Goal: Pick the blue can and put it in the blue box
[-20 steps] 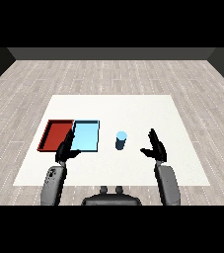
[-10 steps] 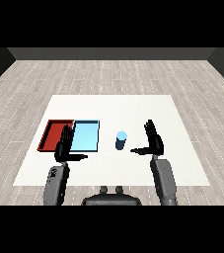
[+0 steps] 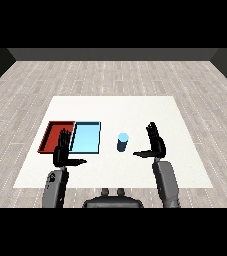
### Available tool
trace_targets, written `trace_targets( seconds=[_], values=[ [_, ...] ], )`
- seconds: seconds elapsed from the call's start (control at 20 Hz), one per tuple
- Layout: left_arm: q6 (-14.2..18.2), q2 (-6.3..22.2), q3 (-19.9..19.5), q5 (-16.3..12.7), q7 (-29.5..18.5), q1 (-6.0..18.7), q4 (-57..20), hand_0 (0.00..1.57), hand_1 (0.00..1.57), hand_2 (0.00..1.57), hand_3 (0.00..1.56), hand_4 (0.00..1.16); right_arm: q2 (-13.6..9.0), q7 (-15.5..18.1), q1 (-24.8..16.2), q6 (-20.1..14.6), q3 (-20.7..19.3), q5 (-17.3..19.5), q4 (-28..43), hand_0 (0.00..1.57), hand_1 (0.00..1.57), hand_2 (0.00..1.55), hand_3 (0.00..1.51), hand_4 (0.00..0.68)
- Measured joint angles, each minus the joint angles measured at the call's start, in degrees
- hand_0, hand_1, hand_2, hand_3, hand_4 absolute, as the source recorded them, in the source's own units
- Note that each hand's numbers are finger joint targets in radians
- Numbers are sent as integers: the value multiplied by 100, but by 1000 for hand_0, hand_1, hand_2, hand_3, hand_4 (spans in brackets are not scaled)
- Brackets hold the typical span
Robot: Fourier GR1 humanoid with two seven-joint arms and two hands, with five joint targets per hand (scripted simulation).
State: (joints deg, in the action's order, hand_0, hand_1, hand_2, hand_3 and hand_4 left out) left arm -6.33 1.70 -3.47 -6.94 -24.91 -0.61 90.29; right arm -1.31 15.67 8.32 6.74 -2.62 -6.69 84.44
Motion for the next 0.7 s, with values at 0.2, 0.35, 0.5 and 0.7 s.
trace_targets(
  seconds=[0.2, 0.35, 0.5, 0.7],
  values=[
    [132, -65, 160, 32, -98, -118, 16, 0, 0, 0, 0, 0, 25, -162, 117, -117, -11, -30, -55, 0, 0, 0, 0, 0],
    [152, -13, 74, -41, 45, 27, 21, 0, 0, 0, 0, 0, 42, -110, 185, -72, -32, -100, -318, 0, 0, 0, 0, 0],
    [144, 9, 63, -77, 134, 67, 60, 0, 0, 0, 0, 0, 70, -51, 279, -124, -8, -163, -582, 0, 0, 0, 0, 0],
    [150, -11, 79, -99, 154, 55, 94, 0, 0, 0, 0, 0, 88, 85, 491, -134, -51, -215, -1099, 0, 0, 0, 0, 0]
  ],
)
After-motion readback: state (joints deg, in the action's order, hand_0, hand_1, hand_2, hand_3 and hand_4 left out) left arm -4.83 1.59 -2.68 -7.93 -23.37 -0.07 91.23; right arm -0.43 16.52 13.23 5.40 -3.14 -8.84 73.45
